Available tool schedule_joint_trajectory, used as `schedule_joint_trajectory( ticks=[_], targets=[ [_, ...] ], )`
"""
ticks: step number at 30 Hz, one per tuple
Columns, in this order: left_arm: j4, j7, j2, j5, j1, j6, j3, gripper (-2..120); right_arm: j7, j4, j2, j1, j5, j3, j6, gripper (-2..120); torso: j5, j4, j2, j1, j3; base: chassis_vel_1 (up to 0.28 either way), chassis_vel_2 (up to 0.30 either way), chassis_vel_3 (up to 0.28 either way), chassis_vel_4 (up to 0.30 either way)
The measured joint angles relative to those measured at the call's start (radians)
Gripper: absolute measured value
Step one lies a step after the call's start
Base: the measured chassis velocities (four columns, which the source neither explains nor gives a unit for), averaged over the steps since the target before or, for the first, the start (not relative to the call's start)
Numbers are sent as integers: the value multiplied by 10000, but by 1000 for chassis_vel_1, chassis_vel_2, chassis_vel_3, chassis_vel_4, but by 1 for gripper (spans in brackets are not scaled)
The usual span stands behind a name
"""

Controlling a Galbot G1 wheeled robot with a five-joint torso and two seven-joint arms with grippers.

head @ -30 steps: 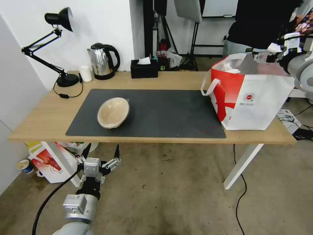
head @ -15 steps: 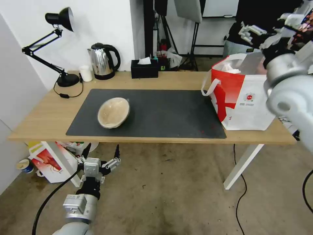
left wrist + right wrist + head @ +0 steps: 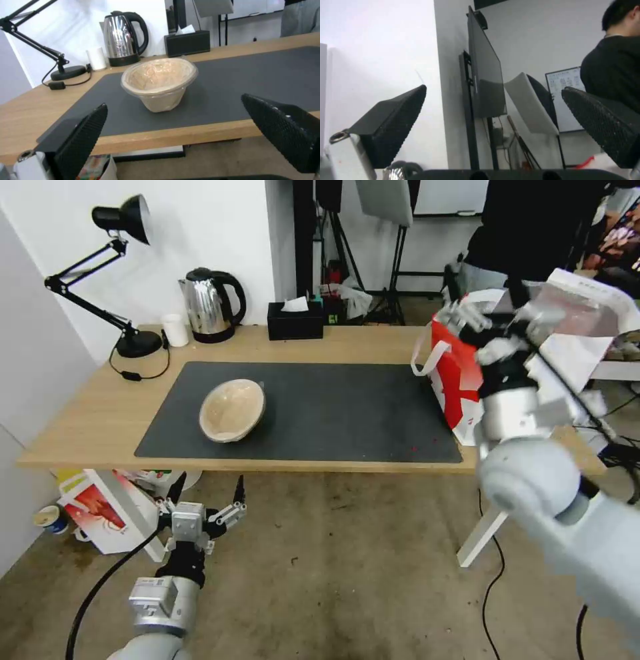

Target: Pick up the trash from the table and place it into the takeout bag.

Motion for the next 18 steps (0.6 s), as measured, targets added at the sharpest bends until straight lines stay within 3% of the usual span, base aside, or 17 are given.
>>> schedule_joint_trajectory(
  ticks=[18],
  targets=[
    [0, 0, 0, 0, 0, 0, 0, 100, 1169, 554, 703, -2639, -3539, -83, 329, 100, 1, 1, 0, 0, 0, 0, 0, 0, 0]
  ],
)
